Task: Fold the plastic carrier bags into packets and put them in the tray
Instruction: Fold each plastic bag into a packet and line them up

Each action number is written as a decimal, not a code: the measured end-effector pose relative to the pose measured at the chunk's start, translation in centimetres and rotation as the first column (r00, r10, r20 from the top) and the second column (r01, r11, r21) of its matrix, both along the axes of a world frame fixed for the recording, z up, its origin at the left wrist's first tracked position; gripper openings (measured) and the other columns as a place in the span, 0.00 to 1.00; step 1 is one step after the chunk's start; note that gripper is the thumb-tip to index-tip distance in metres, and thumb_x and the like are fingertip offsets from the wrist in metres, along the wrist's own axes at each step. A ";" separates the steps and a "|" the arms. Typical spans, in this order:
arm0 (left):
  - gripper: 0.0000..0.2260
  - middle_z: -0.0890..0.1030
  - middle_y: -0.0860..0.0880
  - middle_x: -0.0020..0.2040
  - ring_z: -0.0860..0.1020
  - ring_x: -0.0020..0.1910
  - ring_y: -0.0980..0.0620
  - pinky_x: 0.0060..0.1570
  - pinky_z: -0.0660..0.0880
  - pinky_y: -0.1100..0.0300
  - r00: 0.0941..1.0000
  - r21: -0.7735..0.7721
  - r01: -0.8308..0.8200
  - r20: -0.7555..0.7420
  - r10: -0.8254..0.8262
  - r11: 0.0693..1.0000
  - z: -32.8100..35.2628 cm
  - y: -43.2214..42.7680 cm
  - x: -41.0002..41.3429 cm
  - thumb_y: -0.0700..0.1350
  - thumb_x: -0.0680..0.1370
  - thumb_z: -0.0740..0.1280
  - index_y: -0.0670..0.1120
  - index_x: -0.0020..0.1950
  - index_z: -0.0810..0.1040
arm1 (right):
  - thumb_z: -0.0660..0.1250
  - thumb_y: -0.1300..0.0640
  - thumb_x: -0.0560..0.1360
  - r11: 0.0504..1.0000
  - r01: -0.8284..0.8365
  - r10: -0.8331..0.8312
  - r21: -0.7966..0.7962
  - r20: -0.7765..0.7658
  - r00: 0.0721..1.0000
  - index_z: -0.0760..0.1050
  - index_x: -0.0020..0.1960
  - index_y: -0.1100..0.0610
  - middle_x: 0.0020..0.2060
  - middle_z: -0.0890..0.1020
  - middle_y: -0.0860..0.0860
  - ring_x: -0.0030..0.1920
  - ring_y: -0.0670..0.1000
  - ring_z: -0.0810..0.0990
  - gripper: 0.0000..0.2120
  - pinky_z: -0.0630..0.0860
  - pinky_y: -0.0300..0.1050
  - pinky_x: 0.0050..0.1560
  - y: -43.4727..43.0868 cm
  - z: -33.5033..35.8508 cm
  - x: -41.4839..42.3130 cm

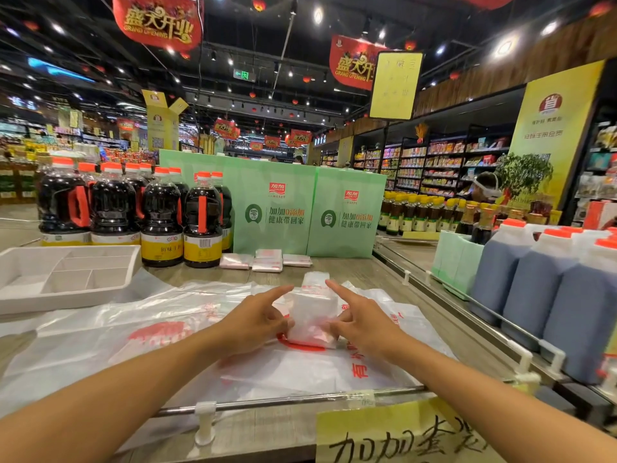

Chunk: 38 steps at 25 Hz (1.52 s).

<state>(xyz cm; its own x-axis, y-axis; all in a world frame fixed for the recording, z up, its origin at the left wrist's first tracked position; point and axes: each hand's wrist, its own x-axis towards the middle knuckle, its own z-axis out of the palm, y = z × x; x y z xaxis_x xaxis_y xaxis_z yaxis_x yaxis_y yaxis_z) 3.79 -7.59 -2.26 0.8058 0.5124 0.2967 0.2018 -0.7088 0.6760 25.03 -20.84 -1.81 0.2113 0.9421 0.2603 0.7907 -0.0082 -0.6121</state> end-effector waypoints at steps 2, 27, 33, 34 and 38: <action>0.28 0.86 0.51 0.40 0.75 0.27 0.64 0.31 0.69 0.72 1.000 -0.028 -0.006 0.021 0.007 1.000 -0.3 0.2 0.3 0.43 0.81 0.70 0.52 0.79 0.65 | 0.74 0.52 0.77 1.000 -0.006 0.006 -0.030 -0.002 1.000 0.61 0.79 0.42 0.30 0.82 0.47 0.32 0.46 0.75 0.36 0.76 0.45 0.39 0.1 -0.3 0.2; 0.31 0.47 0.58 0.84 0.47 0.82 0.54 0.78 0.44 0.41 0.762 0.343 0.121 -0.633 0.134 0.931 -1.0 1.3 0.4 0.66 0.83 0.49 0.56 0.84 0.46 | 0.54 0.38 0.84 0.920 -0.108 0.265 -0.378 0.393 0.881 0.57 0.82 0.46 0.82 0.51 0.41 0.81 0.46 0.46 0.30 0.46 0.52 0.81 1.0 -1.3 1.4; 0.34 0.42 0.60 0.83 0.41 0.82 0.55 0.77 0.36 0.38 0.692 0.300 0.155 -0.713 0.113 0.941 -0.7 1.6 0.3 0.69 0.82 0.49 0.58 0.83 0.41 | 0.49 0.39 0.85 0.850 -0.094 0.298 -0.519 0.326 0.897 0.45 0.83 0.42 0.81 0.45 0.38 0.81 0.46 0.38 0.29 0.38 0.54 0.80 0.3 -0.9 1.7; 0.34 0.42 0.60 0.83 0.41 0.82 0.55 0.77 0.36 0.38 0.694 0.298 0.154 -0.711 0.111 0.942 -0.7 1.6 0.3 0.69 0.82 0.48 0.58 0.83 0.41 | 0.48 0.39 0.86 0.841 -0.088 0.306 -0.535 0.333 0.892 0.44 0.83 0.42 0.81 0.44 0.38 0.81 0.46 0.38 0.29 0.37 0.55 0.80 0.2 -0.8 1.7; 0.47 0.55 0.55 0.83 0.55 0.81 0.52 0.79 0.49 0.46 0.831 0.353 0.172 -0.553 0.056 0.920 -0.9 1.5 -0.4 0.80 0.71 0.45 0.53 0.82 0.59 | 0.48 0.39 0.86 0.848 -0.089 0.302 -0.523 0.339 0.891 0.44 0.83 0.41 0.81 0.44 0.38 0.81 0.46 0.37 0.28 0.36 0.54 0.80 -0.2 -1.0 1.6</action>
<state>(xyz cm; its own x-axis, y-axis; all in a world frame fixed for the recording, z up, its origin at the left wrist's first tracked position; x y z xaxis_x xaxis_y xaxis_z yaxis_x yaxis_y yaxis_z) 3.42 -6.10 -3.21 0.9150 0.4014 -0.0407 0.4028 -0.9031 0.1491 26.59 -21.01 -2.76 -0.0113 0.9761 -0.2170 0.9779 -0.0345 -0.2062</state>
